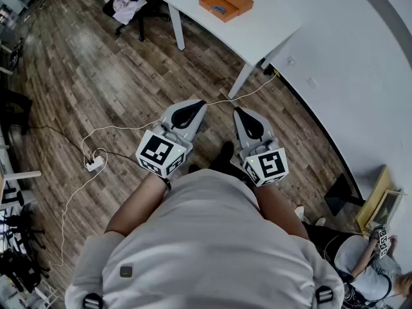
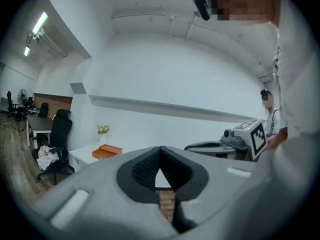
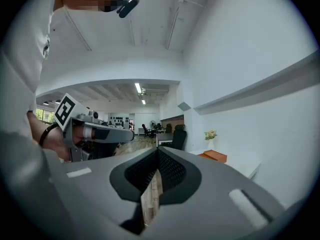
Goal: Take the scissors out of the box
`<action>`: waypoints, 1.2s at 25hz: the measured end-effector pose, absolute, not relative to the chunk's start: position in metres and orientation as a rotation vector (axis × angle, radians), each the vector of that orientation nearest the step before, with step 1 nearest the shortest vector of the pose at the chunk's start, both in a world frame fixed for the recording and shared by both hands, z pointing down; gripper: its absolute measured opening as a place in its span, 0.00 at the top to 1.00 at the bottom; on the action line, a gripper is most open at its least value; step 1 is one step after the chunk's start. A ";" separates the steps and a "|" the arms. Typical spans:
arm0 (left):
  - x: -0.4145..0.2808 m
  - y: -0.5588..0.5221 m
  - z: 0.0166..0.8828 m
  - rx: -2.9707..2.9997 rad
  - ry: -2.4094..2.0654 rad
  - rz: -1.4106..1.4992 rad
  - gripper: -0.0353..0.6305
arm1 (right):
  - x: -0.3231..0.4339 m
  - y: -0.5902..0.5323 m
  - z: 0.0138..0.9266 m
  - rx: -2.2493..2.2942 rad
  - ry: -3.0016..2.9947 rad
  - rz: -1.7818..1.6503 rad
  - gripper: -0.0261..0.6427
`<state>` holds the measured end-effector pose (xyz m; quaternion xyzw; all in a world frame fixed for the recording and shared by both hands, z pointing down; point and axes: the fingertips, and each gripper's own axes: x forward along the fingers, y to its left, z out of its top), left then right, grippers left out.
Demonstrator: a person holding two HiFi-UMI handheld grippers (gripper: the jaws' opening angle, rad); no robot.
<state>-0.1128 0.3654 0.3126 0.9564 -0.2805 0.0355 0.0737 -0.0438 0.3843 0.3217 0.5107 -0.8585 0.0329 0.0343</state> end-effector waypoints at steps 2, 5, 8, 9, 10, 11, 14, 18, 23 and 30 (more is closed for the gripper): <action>-0.106 0.355 0.315 2.869 -0.848 0.111 0.94 | -0.036 0.374 0.325 1.567 -2.644 0.104 0.95; -0.093 0.339 0.319 2.865 -0.856 0.117 0.94 | -0.023 0.358 0.327 1.553 -2.651 0.094 0.95; -0.078 0.321 0.324 2.859 -0.871 0.121 0.94 | -0.005 0.340 0.330 1.538 -2.657 0.084 0.95; -0.072 0.315 0.325 2.858 -0.878 0.123 0.94 | 0.001 0.334 0.331 1.530 -2.660 0.082 0.95; -0.066 0.308 0.326 2.857 -0.885 0.124 0.94 | 0.007 0.327 0.332 1.520 -2.663 0.079 0.95; -0.059 0.302 0.326 2.857 -0.891 0.125 0.94 | 0.014 0.321 0.333 1.509 -2.669 0.077 0.95; -0.038 0.283 0.326 2.856 -0.908 0.124 0.94 | 0.038 0.301 0.332 1.494 -2.685 0.076 0.95; -0.016 0.257 0.323 2.843 -0.956 0.129 0.94 | 0.066 0.275 0.330 1.458 -2.718 0.092 0.94; 0.009 0.234 0.320 2.824 -1.005 0.135 0.94 | 0.093 0.249 0.329 1.397 -2.754 0.100 0.94; 0.007 0.201 0.325 2.796 -1.032 0.145 0.94 | 0.092 0.214 0.338 1.362 -2.768 0.137 0.95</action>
